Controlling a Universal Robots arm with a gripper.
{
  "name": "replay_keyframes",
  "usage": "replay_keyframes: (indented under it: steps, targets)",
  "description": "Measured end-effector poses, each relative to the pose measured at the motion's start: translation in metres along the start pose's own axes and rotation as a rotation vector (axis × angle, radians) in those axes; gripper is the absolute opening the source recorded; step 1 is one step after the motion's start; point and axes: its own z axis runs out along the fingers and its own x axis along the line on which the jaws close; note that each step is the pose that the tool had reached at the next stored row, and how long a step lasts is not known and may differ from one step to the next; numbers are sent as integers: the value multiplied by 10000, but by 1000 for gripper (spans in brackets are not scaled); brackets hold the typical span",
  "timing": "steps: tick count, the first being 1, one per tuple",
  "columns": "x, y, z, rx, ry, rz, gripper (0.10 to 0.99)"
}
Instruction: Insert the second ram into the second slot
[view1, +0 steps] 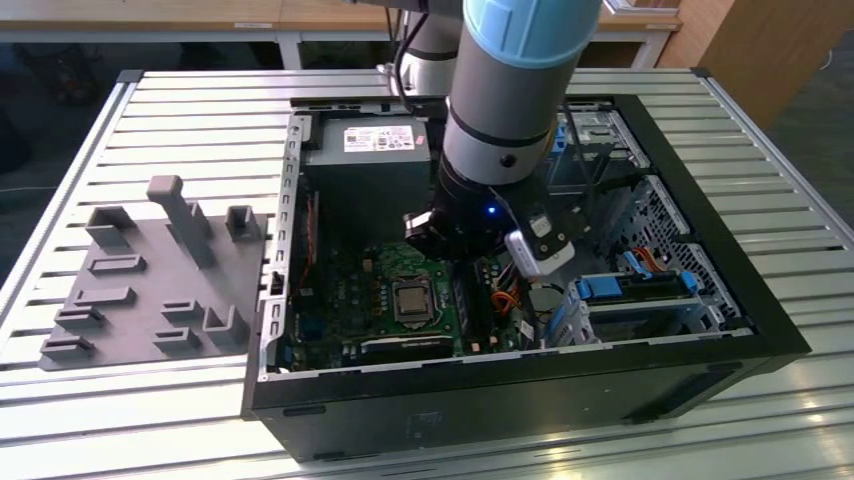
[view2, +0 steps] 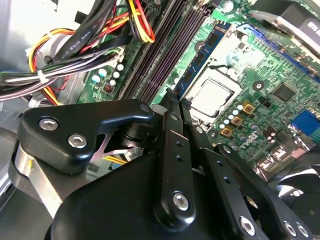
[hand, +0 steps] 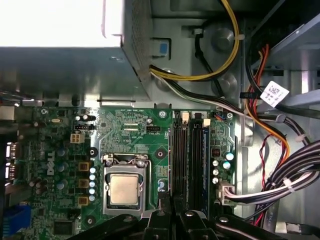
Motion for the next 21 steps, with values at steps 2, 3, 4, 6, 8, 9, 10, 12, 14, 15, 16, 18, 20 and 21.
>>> replay_keyframes:
  steps: [2, 3, 4, 6, 8, 9, 10, 12, 14, 15, 16, 18, 20, 21]
  targets:
    - [-5, -3, 37, -4, 16, 2, 137]
    - [-7, -4, 52, -3, 22, 3, 137]
    - [-14, -4, 63, -3, 25, 2, 137]
    - [-31, -5, 80, -4, 27, 2, 137]
    - [-46, -6, 86, -5, 30, 2, 137]
    - [-50, -6, 87, -7, 31, 2, 137]
    - [-53, -6, 89, -12, 31, 2, 137]
    - [-64, -6, 95, -15, 31, 1, 137]
    - [-68, -6, 96, -14, 30, 2, 137]
    - [-68, -6, 97, -14, 30, 3, 137]
    - [-69, -6, 98, -14, 30, 2, 137]
    - [-69, -6, 99, -15, 30, 2, 137]
    - [-69, -6, 102, -17, 29, 2, 137]
    - [-69, -6, 105, -17, 30, 2, 137]
